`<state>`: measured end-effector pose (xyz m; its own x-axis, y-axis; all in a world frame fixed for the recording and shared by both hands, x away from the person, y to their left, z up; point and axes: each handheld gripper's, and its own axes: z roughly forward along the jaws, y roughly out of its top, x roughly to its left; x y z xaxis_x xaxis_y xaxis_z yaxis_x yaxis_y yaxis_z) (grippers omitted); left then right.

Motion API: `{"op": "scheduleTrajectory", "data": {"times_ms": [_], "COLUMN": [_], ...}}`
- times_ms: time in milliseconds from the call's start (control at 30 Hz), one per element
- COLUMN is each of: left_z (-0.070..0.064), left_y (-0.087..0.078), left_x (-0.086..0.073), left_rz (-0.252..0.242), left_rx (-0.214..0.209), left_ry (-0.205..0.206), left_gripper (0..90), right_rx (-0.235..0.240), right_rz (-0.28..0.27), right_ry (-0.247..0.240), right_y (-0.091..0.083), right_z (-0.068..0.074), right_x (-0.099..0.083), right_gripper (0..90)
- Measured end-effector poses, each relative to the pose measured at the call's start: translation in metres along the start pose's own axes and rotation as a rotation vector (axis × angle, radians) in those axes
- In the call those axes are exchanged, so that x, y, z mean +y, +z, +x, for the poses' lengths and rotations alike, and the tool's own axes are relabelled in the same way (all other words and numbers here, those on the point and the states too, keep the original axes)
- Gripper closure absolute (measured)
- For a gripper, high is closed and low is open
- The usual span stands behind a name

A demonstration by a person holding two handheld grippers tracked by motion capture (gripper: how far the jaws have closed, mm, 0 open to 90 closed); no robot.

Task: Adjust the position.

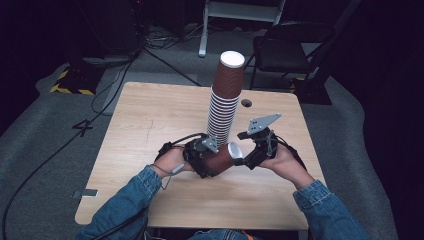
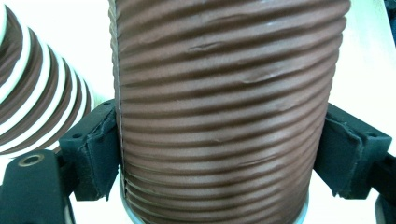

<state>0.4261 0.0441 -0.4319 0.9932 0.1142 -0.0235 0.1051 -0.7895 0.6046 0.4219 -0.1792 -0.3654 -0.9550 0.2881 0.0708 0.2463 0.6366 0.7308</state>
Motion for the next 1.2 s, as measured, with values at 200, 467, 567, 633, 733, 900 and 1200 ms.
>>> {"op": "scheduleTrajectory", "data": {"times_ms": [200, 467, 567, 633, 733, 900, 1200], "left_z": [-0.001, -0.003, -0.003, -0.004, -0.003, -0.004, -0.004], "left_y": [-0.001, -0.003, -0.005, -0.005, -0.005, -0.005, -0.004], "left_x": [0.0, 0.002, 0.003, 0.003, 0.003, 0.003, 0.002], "left_rz": [-0.01, -0.029, -0.043, -0.044, -0.042, -0.041, -0.045], "left_rx": [-0.009, -0.02, -0.034, -0.035, -0.037, -0.036, -0.037], "left_ry": [0.006, 0.005, 0.008, 0.01, 0.011, 0.016, 0.021], "left_gripper": [13.7, 13.5, 13.5, 13.5, 13.5, 13.5, 13.4], "right_rx": [0.007, 0.021, 0.03, 0.034, 0.054, 0.07, 0.08], "right_rz": [0.05, 0.099, 0.119, 0.126, 0.141, 0.172, 0.191], "right_ry": [-0.027, -0.042, -0.043, -0.048, -0.057, -0.055, -0.061], "right_y": [0.009, 0.019, 0.021, 0.022, 0.024, 0.027, 0.027], "right_z": [-0.001, 0.0, 0.0, 0.0, 0.002, 0.003, 0.004], "right_x": [0.004, 0.005, 0.005, 0.005, 0.005, 0.004, 0.007], "right_gripper": [0.6, 3.7, 8.1, 10.7, 15.5, 18.7, 21.0]}}
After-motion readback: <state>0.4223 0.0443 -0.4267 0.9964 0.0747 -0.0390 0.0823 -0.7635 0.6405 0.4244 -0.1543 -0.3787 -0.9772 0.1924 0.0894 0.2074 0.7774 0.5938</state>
